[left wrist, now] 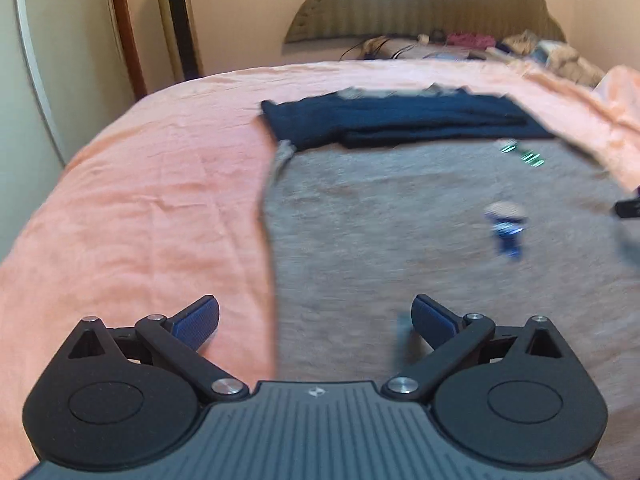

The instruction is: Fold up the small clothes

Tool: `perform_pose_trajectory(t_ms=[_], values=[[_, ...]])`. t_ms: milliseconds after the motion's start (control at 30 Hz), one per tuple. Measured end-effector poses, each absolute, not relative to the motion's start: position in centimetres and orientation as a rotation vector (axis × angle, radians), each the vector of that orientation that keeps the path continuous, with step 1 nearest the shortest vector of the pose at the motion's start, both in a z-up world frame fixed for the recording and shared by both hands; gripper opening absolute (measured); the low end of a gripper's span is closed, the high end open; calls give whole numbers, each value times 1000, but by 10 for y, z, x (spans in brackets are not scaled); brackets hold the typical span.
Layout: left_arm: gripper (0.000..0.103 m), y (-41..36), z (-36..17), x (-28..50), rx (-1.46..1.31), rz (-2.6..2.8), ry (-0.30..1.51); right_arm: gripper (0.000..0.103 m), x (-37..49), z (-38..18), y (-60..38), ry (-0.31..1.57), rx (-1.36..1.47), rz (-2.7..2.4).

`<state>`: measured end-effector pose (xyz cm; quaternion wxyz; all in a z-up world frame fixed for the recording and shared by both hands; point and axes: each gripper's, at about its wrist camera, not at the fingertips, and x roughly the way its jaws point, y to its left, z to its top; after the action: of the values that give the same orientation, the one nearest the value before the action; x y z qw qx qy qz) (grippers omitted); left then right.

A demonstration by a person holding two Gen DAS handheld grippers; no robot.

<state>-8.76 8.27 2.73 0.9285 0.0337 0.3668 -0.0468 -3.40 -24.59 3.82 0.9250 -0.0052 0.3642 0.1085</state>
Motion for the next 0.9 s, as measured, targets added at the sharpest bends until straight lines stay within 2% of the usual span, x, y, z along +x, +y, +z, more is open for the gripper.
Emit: perform_pose_trajectory(t_ms=[100, 200, 233, 467, 633, 767, 900], values=[[103, 46, 26, -105, 17, -264, 787, 103, -57, 40, -203, 753, -49, 402], [103, 10, 9, -124, 188, -331, 812, 103, -76, 22, -162, 782, -252, 463], [103, 11, 7, -133, 213, -335, 778, 103, -84, 21, -166, 732, -248, 465], [103, 71, 9, -168, 162, -291, 790, 103, -107, 25, -254, 781, -129, 325], [103, 43, 27, -172, 130, -361, 758, 103, -120, 48, -216, 786, -121, 381], [103, 6, 13, -172, 240, -427, 769, 103, -134, 36, -164, 813, -276, 544], [103, 36, 6, -185, 182, -419, 780, 103, -148, 28, -196, 791, -201, 542]])
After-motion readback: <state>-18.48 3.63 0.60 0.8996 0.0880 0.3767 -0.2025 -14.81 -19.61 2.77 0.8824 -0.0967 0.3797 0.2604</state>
